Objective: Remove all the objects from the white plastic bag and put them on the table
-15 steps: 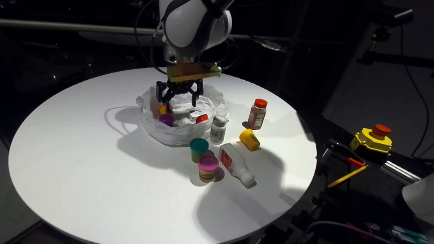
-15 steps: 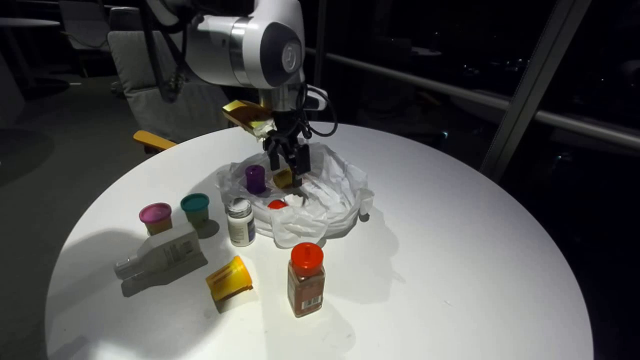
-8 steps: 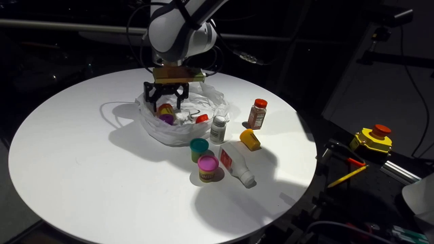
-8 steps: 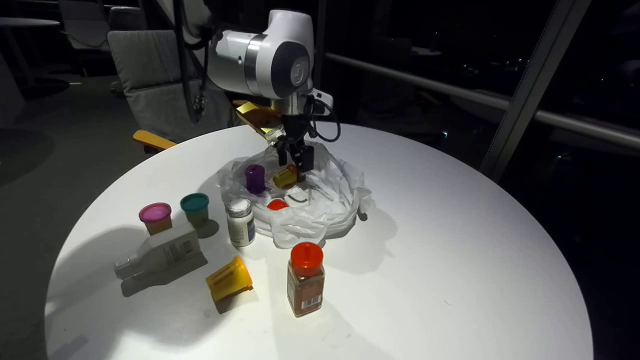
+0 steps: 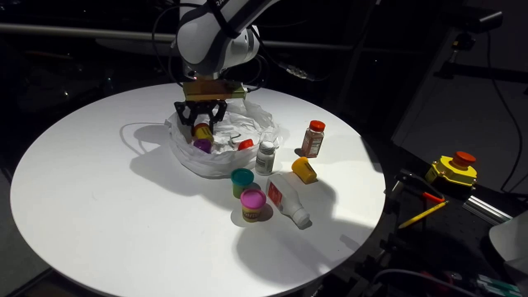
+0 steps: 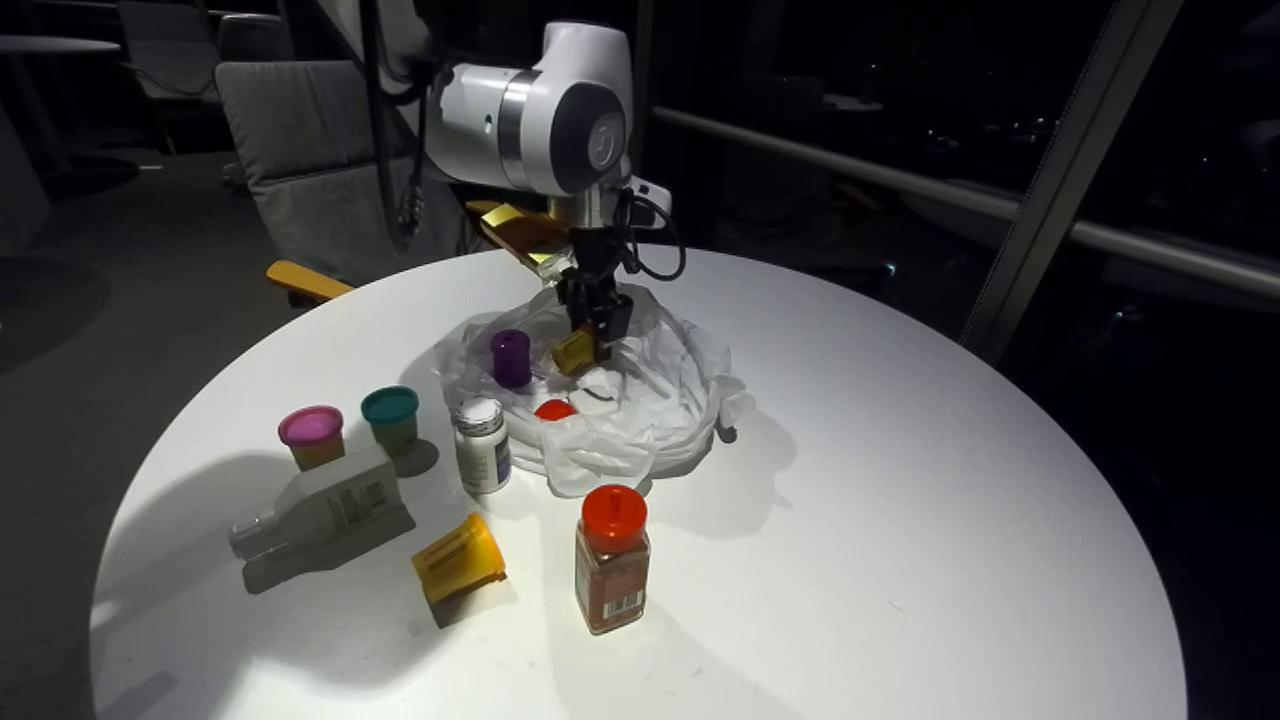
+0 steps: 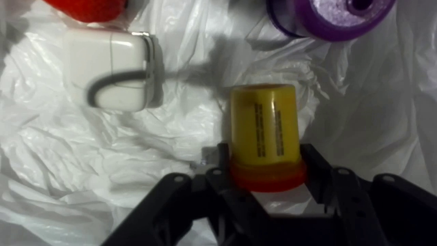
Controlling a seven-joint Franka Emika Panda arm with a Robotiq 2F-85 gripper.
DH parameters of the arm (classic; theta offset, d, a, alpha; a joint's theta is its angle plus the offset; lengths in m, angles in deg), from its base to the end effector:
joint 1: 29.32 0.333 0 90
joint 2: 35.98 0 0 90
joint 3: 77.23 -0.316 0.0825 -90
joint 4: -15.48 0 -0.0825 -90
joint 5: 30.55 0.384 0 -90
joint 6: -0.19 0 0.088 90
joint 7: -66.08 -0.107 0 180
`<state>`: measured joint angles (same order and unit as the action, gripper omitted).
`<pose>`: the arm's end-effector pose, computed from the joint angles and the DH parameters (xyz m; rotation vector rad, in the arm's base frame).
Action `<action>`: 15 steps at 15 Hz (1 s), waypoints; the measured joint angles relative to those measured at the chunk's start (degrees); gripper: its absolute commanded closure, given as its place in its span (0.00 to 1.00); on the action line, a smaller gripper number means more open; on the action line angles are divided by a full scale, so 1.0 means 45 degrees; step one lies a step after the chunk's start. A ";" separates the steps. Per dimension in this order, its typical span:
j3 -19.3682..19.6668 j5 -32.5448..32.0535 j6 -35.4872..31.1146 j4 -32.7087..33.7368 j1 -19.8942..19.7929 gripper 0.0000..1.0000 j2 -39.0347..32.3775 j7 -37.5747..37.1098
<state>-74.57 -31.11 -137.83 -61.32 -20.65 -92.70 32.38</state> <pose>0.7361 0.0852 0.1336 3.0432 -0.7026 0.1404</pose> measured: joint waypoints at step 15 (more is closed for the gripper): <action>0.2893 -0.3689 0.0547 -0.6724 0.2465 0.71 0.6460 -0.5265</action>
<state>-61.55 -47.71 -135.37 -91.58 -9.56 -63.63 8.69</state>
